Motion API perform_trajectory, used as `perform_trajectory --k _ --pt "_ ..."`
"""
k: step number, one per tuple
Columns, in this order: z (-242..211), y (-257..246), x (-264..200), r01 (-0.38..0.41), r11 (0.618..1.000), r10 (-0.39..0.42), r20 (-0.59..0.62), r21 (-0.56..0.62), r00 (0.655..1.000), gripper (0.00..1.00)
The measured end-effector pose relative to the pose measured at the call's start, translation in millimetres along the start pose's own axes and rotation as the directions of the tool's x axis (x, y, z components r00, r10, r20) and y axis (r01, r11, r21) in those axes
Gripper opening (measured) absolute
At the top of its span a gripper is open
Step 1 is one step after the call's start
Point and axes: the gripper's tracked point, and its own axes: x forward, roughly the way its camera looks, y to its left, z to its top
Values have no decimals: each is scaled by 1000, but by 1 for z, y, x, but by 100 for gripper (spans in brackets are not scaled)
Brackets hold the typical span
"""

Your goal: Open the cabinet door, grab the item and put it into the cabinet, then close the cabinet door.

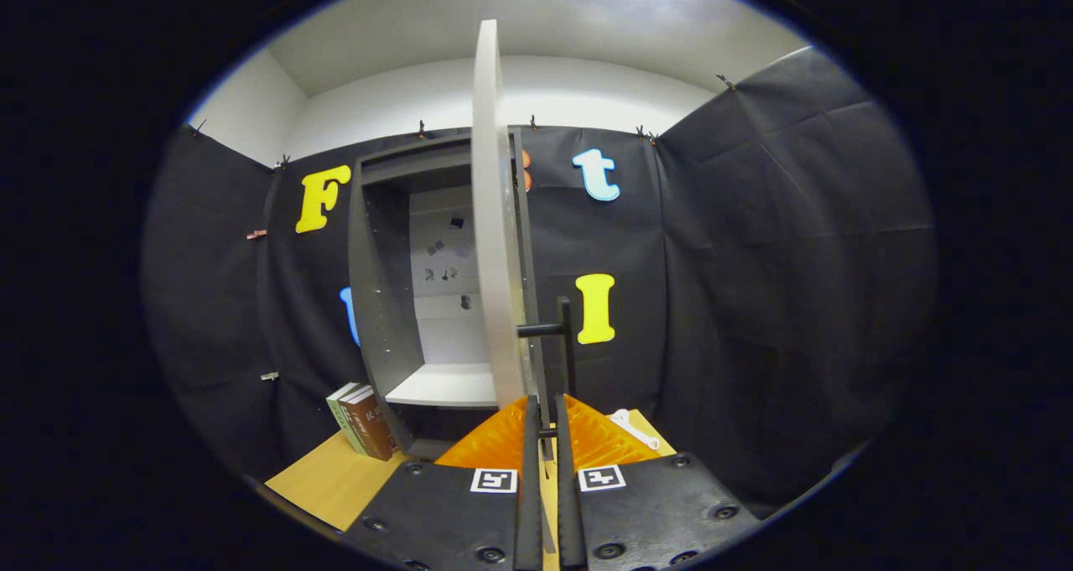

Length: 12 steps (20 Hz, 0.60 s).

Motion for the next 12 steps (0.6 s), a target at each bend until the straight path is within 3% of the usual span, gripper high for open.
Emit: perform_trajectory --k 6,10,12 --pt "-10 60 -6 -52 998 50 -32 -39 998 12" --pt "-38 116 15 -99 995 100 -106 13 989 12" --pt "-55 144 30 -103 994 106 -134 34 985 30"
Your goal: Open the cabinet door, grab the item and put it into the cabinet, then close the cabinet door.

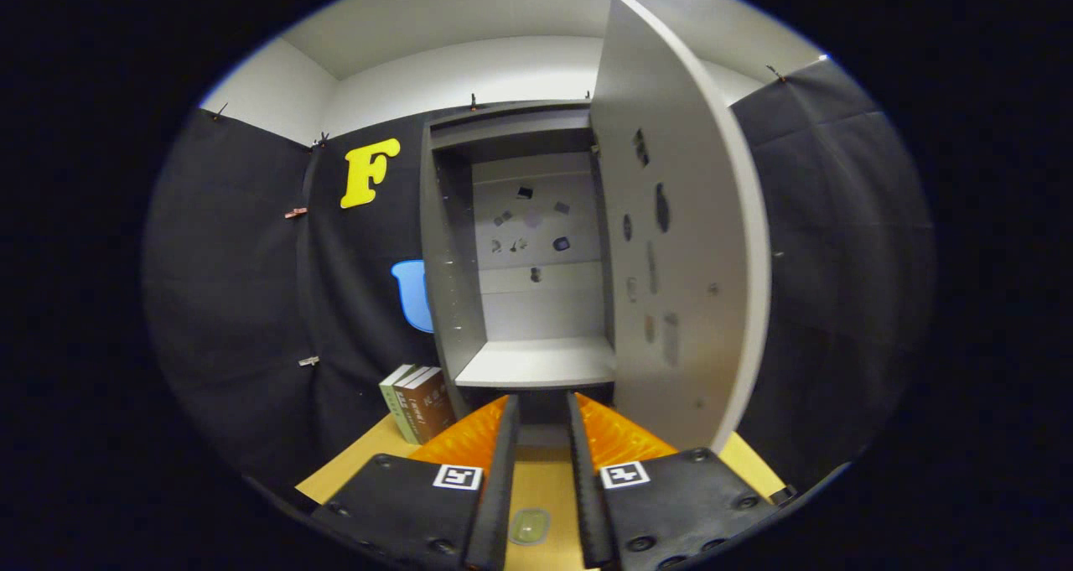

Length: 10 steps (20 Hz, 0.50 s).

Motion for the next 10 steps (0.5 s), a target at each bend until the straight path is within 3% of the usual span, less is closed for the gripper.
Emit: perform_trajectory --k 1,7,10 --pt "-9 12 11 0 1000 0 -20 7 1000 39" --pt "-87 38 57 135 990 -125 -187 42 974 38" --pt "-137 30 75 214 977 -202 -291 9 935 38"
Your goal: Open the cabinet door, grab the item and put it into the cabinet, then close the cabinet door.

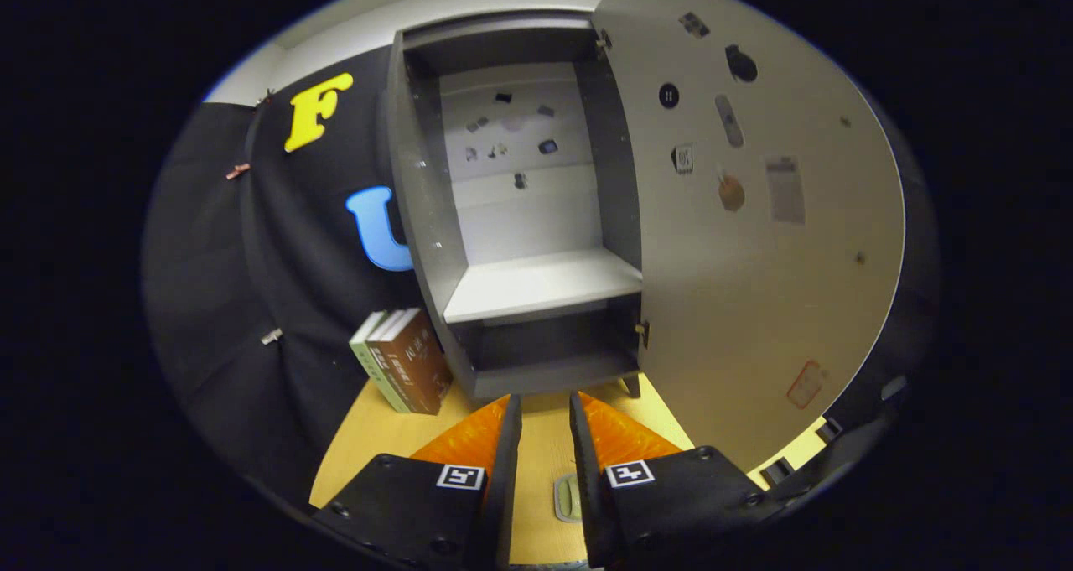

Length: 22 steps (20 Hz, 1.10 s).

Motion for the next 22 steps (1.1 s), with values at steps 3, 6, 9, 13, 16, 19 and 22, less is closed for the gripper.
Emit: perform_trajectory --k 3,6,9,13,16,19,22 --pt "-44 -9 31 29 1000 -28 -126 2 992 38" --pt "-100 -10 64 -5 1000 9 -273 13 962 40" --pt "-147 -19 88 -15 1000 17 -390 7 921 40" --pt "-206 -32 106 -12 1000 6 -521 -9 854 40" --pt "-238 -38 117 -5 1000 9 -596 7 803 40" --pt "-261 -44 123 3 1000 -9 -635 -10 772 40" --pt "-280 -43 128 -13 1000 -4 -671 -20 742 40"
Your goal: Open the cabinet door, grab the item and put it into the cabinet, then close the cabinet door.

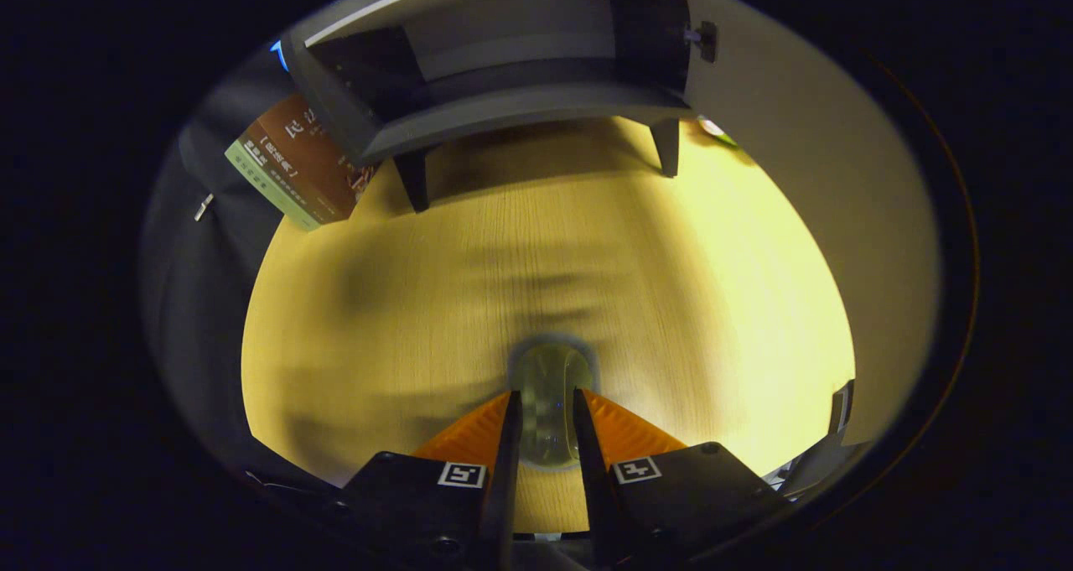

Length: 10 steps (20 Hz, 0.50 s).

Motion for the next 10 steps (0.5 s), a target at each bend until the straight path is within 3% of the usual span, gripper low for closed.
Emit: perform_trajectory --k 8,9,10 --pt "-21 -7 14 46 995 -54 -95 -83 994 40" --pt "-22 -10 27 45 995 -54 -90 -94 994 21" --pt "-21 -9 23 46 994 -55 -95 -100 994 21"
